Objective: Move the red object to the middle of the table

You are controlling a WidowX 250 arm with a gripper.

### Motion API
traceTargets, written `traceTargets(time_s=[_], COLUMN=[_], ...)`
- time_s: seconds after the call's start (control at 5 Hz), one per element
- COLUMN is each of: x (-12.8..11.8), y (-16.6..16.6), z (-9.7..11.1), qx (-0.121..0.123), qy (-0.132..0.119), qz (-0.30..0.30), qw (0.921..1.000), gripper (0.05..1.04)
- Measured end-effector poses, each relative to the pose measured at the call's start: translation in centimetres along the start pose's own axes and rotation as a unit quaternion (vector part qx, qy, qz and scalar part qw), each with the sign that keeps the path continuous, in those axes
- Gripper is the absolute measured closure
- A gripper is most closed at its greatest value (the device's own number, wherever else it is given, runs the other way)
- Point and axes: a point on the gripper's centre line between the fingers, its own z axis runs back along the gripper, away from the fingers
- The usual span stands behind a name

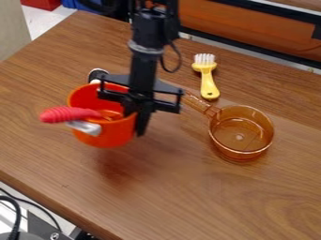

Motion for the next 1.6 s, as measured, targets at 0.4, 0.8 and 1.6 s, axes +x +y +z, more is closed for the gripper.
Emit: traceTargets(time_s=[0.4,0.8,1.6], x=[-1.6,-2.5,-2.5], y=[-3.0,-5.3,-5.8], z=[0.2,-0.9,-3.3], qx=[-0.014,-0.019,-0.006], qy=[-0.013,-0.036,-0.046], qz=[-0.031,-0.073,-0.104], qw=[0.9993,0.9965,0.9935], gripper=[1.026,1.026,1.026])
